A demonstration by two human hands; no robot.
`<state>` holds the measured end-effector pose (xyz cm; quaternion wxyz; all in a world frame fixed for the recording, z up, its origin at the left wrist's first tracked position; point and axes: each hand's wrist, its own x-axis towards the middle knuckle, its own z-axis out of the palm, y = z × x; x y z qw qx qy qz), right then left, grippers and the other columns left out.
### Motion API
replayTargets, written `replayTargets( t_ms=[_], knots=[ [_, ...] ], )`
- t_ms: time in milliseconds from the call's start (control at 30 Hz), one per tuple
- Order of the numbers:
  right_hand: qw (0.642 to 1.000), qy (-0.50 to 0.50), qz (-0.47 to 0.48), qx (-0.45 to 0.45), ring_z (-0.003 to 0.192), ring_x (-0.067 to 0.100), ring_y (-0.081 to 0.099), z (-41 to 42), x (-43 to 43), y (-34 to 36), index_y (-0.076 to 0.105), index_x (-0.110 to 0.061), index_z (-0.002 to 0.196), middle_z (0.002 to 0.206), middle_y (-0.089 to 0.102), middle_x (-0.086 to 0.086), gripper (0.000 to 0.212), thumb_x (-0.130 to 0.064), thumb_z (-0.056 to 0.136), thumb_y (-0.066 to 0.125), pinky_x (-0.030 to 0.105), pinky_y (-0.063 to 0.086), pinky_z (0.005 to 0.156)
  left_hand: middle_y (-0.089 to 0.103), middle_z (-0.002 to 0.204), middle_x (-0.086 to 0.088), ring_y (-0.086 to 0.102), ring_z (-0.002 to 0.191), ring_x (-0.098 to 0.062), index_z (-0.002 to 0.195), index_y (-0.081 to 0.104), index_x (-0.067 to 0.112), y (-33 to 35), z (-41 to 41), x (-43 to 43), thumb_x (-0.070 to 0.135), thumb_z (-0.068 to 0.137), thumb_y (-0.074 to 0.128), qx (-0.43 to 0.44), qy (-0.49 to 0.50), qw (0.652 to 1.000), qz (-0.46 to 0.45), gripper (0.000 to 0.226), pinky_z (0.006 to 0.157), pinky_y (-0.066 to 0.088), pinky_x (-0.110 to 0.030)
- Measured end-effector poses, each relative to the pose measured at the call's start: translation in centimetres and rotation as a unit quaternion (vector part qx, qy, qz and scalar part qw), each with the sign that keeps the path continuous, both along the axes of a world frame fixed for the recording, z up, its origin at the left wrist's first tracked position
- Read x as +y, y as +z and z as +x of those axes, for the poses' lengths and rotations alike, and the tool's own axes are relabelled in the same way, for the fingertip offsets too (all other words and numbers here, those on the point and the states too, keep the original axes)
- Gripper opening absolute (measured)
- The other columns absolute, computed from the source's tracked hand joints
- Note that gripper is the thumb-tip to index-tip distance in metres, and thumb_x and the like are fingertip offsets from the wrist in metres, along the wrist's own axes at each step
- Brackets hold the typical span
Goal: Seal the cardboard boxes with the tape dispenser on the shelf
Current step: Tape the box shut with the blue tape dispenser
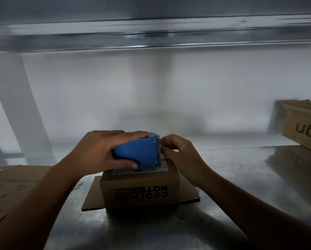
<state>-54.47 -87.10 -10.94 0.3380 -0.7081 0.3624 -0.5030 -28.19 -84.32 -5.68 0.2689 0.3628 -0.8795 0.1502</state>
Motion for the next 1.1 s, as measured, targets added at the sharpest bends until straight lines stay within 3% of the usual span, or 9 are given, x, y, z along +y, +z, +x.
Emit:
replayTargets(
  t_ms=[200, 367, 500, 600, 700, 800, 900, 1000, 1100],
  knots=[
    [0.999, -0.023, 0.024, 0.023, 0.087, 0.003, 0.070, -0.6, -0.1, 0.7, 0.072, -0.030, 0.106, 0.092, 0.075, -0.013, 0.017, -0.018, 0.095, 0.068, 0.018, 0.056, 0.069, 0.061, 0.099, 0.026, 0.053, 0.082, 0.003, 0.147, 0.037, 0.060, 0.0, -0.5, 0.2, 0.078, 0.080, 0.061, 0.001, 0.004, 1.000, 0.012, 0.074, 0.070, 0.047, -0.012],
    [0.998, -0.031, 0.011, 0.052, 0.085, 0.002, 0.070, -0.8, 0.0, 1.8, 0.076, -0.029, 0.086, 0.086, 0.076, -0.015, 0.017, -0.013, 0.091, 0.073, 0.014, 0.051, 0.072, 0.062, 0.099, 0.025, 0.052, 0.082, 0.003, 0.146, 0.036, 0.061, 0.1, -0.2, 0.2, 0.078, 0.080, 0.061, -0.006, 0.014, 1.000, -0.001, 0.073, 0.068, 0.047, -0.012],
    [0.998, -0.033, 0.036, 0.044, 0.079, 0.001, 0.070, -1.8, 0.5, 2.9, 0.076, -0.024, 0.083, 0.082, 0.076, -0.011, 0.014, -0.012, 0.089, 0.074, 0.013, 0.049, 0.068, 0.061, 0.100, 0.027, 0.053, 0.083, 0.002, 0.144, 0.034, 0.066, 0.0, -0.2, 0.2, 0.080, 0.077, 0.059, 0.002, 0.014, 1.000, 0.005, 0.073, 0.069, 0.051, -0.018],
    [0.994, -0.040, 0.097, 0.022, 0.073, -0.001, 0.067, -4.7, 0.9, 3.7, 0.078, -0.019, 0.086, 0.084, 0.076, -0.007, 0.007, -0.014, 0.088, 0.074, 0.019, 0.046, 0.072, 0.062, 0.100, 0.028, 0.053, 0.083, 0.002, 0.143, 0.034, 0.067, 0.1, -0.2, 0.3, 0.079, 0.076, 0.061, -0.001, 0.015, 1.000, 0.011, 0.074, 0.068, 0.051, -0.020],
    [0.982, -0.003, 0.187, -0.004, 0.065, 0.009, 0.058, -5.7, 1.3, 3.6, 0.077, -0.013, 0.085, 0.080, 0.075, 0.003, 0.008, -0.011, 0.090, 0.071, 0.025, 0.046, 0.067, 0.066, 0.100, 0.022, 0.056, 0.080, -0.002, 0.143, 0.033, 0.067, 0.2, -0.3, 0.4, 0.079, 0.076, 0.059, -0.002, 0.010, 1.000, 0.012, 0.073, 0.069, 0.055, -0.026],
    [0.950, 0.012, 0.296, -0.101, 0.058, 0.013, 0.050, -5.1, 1.3, 3.8, 0.070, -0.004, 0.088, 0.073, 0.068, 0.007, 0.003, -0.005, 0.090, 0.069, 0.027, 0.046, 0.057, 0.066, 0.102, 0.022, 0.056, 0.081, -0.002, 0.144, 0.036, 0.064, 0.2, -0.2, 0.5, 0.077, 0.077, 0.061, 0.005, 0.005, 1.000, 0.016, 0.073, 0.070, 0.055, -0.027],
    [0.900, 0.060, 0.405, -0.148, 0.053, 0.012, 0.046, -5.2, 1.4, 3.6, 0.065, -0.010, 0.081, 0.068, 0.062, 0.002, 0.010, -0.006, 0.090, 0.067, 0.028, 0.046, 0.055, 0.068, 0.101, 0.019, 0.058, 0.078, -0.005, 0.145, 0.037, 0.061, 0.0, -0.1, 0.6, 0.077, 0.079, 0.060, 0.001, -0.008, 1.000, 0.004, 0.073, 0.068, 0.055, -0.028],
    [0.878, 0.072, 0.441, -0.170, 0.052, 0.011, 0.043, -5.4, 1.3, 3.1, 0.063, -0.010, 0.080, 0.067, 0.061, 0.002, 0.011, -0.005, 0.089, 0.066, 0.027, 0.045, 0.053, 0.068, 0.100, 0.019, 0.057, 0.077, -0.006, 0.144, 0.036, 0.064, 0.1, -0.3, 0.6, 0.078, 0.077, 0.060, 0.004, -0.012, 1.000, 0.009, 0.072, 0.068, 0.054, -0.028],
    [0.884, 0.056, 0.441, -0.146, 0.053, 0.011, 0.042, -5.2, 0.9, 2.6, 0.063, -0.010, 0.079, 0.067, 0.062, 0.002, 0.011, -0.005, 0.089, 0.066, 0.027, 0.043, 0.054, 0.068, 0.101, 0.019, 0.057, 0.077, -0.005, 0.144, 0.038, 0.062, 0.1, -0.4, 0.6, 0.077, 0.076, 0.061, 0.008, -0.007, 1.000, 0.016, 0.073, 0.068, 0.054, -0.028]
  ],
)
